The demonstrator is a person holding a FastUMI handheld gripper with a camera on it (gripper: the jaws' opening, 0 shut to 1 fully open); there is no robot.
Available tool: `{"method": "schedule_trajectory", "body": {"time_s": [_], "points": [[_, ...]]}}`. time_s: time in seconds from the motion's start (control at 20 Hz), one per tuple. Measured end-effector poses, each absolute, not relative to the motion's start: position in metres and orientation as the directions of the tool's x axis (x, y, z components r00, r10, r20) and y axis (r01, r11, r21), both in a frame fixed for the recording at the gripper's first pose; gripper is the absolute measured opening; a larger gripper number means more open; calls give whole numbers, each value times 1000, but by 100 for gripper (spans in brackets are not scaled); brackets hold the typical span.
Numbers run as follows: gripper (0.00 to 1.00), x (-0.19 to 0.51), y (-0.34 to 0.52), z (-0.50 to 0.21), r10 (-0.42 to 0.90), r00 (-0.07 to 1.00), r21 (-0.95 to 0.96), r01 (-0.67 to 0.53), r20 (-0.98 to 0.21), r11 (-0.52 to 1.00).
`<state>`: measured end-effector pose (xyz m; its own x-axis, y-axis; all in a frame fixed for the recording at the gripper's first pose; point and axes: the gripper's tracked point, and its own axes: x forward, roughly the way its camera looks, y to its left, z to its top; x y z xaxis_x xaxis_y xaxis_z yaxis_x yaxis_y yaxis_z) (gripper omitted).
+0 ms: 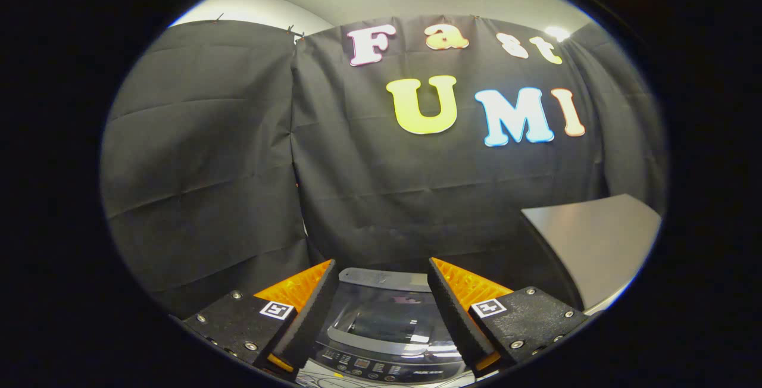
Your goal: Put the clothes into the washing machine and then close the washing machine lid.
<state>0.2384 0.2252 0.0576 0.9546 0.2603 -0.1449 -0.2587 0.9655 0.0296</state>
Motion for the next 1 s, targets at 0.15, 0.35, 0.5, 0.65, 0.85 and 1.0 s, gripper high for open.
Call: {"method": "schedule_trajectory", "body": {"time_s": [0.15, 0.35, 0.5, 0.65, 0.85, 1.0], "points": [[93, 218, 198, 69, 268, 956, 15, -268, -120, 963], [93, 187, 147, 74, 249, 961, -13, -252, -119, 968], [93, 166, 107, 85, 216, 972, 1, -217, -95, 976], [93, 149, 65, 96, 168, 983, -4, -169, -77, 986], [93, 128, 17, 107, 106, 993, -8, -107, -49, 994], [93, 116, -12, 111, 72, 997, -7, -73, -40, 997]]}}
